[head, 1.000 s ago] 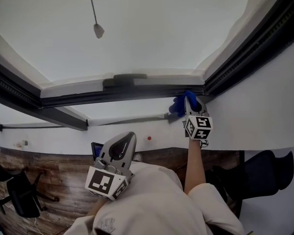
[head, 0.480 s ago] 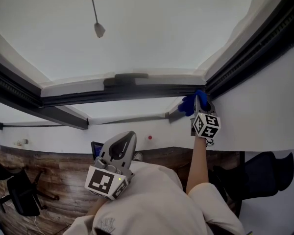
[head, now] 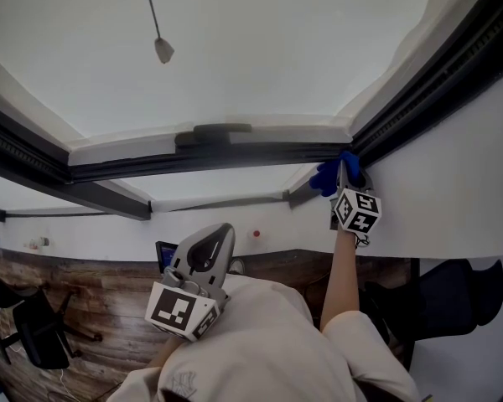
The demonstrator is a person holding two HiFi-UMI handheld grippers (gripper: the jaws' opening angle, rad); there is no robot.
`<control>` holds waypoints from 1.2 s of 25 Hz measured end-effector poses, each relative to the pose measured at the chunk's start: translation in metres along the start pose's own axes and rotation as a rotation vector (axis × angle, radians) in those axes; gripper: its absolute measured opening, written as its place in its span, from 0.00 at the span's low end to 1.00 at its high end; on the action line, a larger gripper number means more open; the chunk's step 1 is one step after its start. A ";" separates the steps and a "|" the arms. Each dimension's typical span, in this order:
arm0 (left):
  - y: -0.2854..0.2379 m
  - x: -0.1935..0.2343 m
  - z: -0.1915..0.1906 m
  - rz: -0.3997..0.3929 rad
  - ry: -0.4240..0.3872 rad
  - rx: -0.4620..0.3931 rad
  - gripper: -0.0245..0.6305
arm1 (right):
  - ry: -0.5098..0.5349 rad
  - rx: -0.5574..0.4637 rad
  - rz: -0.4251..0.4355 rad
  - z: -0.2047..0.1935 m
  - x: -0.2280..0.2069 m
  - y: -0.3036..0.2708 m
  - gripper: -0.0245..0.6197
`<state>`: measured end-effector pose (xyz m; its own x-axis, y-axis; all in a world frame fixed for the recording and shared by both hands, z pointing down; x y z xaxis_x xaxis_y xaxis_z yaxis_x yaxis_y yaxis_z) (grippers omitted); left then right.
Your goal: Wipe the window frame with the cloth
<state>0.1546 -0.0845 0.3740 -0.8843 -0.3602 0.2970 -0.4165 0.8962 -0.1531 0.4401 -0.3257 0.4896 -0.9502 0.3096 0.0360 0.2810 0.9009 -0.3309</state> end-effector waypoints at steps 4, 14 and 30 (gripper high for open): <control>0.002 0.000 0.000 0.004 -0.006 -0.007 0.05 | 0.003 0.002 -0.001 0.000 -0.001 0.000 0.13; 0.022 0.004 0.001 0.045 -0.001 -0.020 0.05 | -0.052 -0.021 -0.025 -0.003 -0.001 0.003 0.13; 0.073 0.064 0.022 0.206 -0.003 -0.092 0.05 | -0.036 -0.036 0.176 0.011 0.096 0.061 0.13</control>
<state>0.0631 -0.0477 0.3608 -0.9494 -0.1681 0.2653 -0.2064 0.9706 -0.1238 0.3649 -0.2446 0.4628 -0.8898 0.4532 -0.0533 0.4477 0.8442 -0.2949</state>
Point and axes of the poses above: the fingertips, and each gripper's own axes: y backward along the fingers, x to its left, z out of its top, the point moved 5 cm from there along y, backward along the fingers, and after that the axes turned 2 degrees about -z, right-handed, at the moved point
